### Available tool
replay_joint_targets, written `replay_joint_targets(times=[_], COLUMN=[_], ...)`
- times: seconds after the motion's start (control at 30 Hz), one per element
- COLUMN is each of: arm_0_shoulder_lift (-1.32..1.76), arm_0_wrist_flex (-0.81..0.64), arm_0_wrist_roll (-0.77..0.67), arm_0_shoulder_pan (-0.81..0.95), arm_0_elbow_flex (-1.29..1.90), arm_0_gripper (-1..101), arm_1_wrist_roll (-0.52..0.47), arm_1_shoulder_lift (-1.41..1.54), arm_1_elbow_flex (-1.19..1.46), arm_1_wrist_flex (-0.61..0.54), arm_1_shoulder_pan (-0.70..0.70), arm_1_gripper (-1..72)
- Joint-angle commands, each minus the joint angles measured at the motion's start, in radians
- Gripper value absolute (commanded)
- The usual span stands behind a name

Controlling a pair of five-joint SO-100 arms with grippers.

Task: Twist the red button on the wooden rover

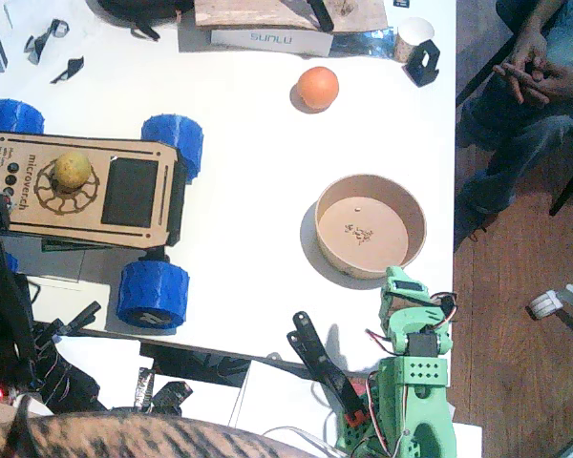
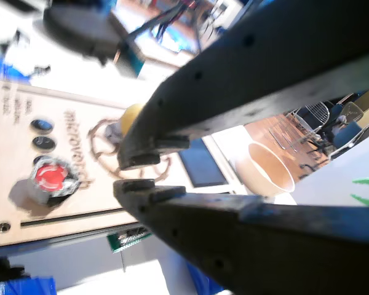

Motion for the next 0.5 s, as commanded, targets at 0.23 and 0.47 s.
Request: replay_joint_targets(times=[0.23,0.47], arm_0_shoulder_lift=[-0.308,-0.446], arm_0_wrist_flex=[-0.258,-0.371], arm_0_wrist_roll=[0.002,0.006], arm_0_shoulder_pan=[0.009,0.011], arm_0_elbow_flex=[-0.020,-0.021], arm_0_gripper=[1,5], arm_1_wrist_roll=[0.009,0.009], arm_1_shoulder_lift=[0.000,0.000], arm_1_elbow_flex=[-0.005,-0.005], arm_1_wrist_flex=[-0.006,-0.006], arm_1_shoulder_pan=[0.008,0.008], arm_1_gripper=[10.4,10.4])
